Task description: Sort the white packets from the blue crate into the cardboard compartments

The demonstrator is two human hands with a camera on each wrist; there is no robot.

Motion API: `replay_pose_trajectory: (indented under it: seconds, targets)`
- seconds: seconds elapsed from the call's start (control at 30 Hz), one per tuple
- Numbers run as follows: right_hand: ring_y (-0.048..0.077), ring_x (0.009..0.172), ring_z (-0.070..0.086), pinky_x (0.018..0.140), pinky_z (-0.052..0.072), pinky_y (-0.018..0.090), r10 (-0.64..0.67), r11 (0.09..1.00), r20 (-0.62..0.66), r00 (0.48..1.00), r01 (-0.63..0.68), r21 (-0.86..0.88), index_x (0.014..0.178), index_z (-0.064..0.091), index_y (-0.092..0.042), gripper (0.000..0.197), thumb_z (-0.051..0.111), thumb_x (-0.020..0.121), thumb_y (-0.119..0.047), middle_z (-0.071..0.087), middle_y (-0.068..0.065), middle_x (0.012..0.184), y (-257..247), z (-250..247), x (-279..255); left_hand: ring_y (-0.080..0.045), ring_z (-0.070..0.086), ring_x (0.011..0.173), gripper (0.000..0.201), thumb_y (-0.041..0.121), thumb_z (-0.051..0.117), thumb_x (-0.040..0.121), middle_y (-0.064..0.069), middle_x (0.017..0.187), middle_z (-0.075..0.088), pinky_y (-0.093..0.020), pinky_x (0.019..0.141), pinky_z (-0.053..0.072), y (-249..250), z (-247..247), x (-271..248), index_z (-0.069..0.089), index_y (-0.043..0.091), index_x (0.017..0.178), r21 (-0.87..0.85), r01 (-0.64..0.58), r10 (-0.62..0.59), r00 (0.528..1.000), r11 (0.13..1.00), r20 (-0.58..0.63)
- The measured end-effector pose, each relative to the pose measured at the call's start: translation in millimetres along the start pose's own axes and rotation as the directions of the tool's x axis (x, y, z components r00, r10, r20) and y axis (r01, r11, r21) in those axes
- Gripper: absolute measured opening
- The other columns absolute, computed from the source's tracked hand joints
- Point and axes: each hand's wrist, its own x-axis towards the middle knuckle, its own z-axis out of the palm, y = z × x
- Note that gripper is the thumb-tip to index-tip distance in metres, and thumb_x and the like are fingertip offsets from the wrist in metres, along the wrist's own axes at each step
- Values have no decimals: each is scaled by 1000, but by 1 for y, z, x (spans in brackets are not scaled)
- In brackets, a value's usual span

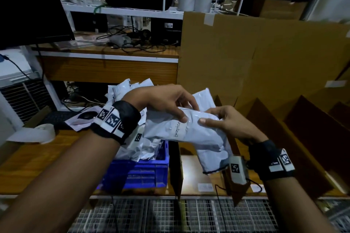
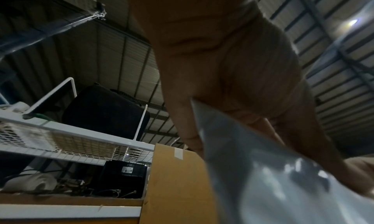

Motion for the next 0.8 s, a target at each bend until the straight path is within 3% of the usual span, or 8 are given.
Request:
replay_pose_trajectory:
  seconds: [0.13, 0.17, 0.23, 0.3, 0.33, 0.43, 0.57, 0.8]
  targets:
    - [43, 101, 75, 89, 59, 52, -4, 992, -112, 994, 18, 124, 101, 80, -2, 30, 76, 96, -32, 80, 18, 103, 20, -3, 0, 1, 70, 97, 38, 32, 87, 87, 14, 104, 77, -33, 92, 58, -1, -4, 5, 74, 31, 123, 72, 58, -39, 969, 996, -245]
    - [46, 101, 74, 86, 58, 50, -12, 983, -199, 980, 47, 175, 100, 79, 0, 31, 76, 96, -31, 79, 21, 102, 27, -6, 1, 4, 69, 97, 39, 32, 87, 87, 14, 105, 77, -33, 93, 58, -3, -3, 6, 73, 29, 124, 64, 52, -23, 921, 997, -390]
    - [47, 96, 74, 80, 55, 48, -47, 962, -346, 937, 136, 237, 99, 77, 4, 38, 76, 95, -34, 77, 27, 100, 39, -10, 2, 4, 68, 100, 46, 35, 86, 88, 14, 114, 74, -32, 92, 59, -12, 4, 9, 69, 28, 130, -11, 32, -31, 736, 999, -676]
    - [39, 92, 74, 78, 55, 44, -65, 933, -450, 891, 214, 289, 101, 76, 5, 39, 74, 95, -33, 78, 25, 100, 47, -15, 0, 0, 69, 101, 56, 39, 86, 88, 9, 123, 69, -24, 84, 59, -18, 14, 14, 61, 27, 136, -212, -35, -157, 557, 977, -815]
    - [36, 93, 74, 79, 56, 43, -63, 916, -488, 871, 244, 319, 102, 77, 5, 36, 73, 96, -30, 79, 23, 102, 49, -12, 1, -2, 69, 103, 64, 44, 86, 86, 8, 127, 66, -23, 82, 57, -24, 20, 14, 55, 28, 140, -317, -66, -238, 521, 946, -819]
    - [30, 94, 73, 82, 56, 46, -90, 885, -599, 796, 339, 319, 101, 75, 5, 32, 72, 101, -27, 77, 25, 104, 53, -12, 1, -13, 71, 111, 92, 54, 90, 77, 5, 131, 64, -35, 90, 60, -24, 48, 24, 38, 32, 150, -590, -161, -405, 585, 791, -703]
    - [22, 95, 76, 75, 60, 32, -92, 843, -650, 754, 406, 352, 108, 74, 3, 22, 66, 104, -17, 80, 12, 105, 48, -11, -2, -22, 72, 118, 96, 29, 94, 80, -9, 131, 70, -41, 94, 62, -2, 89, 51, 34, 25, 154, -756, -313, -400, 698, 575, -593]
    - [29, 121, 70, 101, 59, 53, -130, 857, -639, 758, 410, 313, 125, 72, -7, 26, 71, 100, -15, 75, 9, 126, 61, -22, -14, -20, 72, 118, 40, 17, 78, 96, -1, 126, 76, -53, 104, 57, 34, 100, 83, 62, 17, 133, -712, -396, -391, 631, 580, -670]
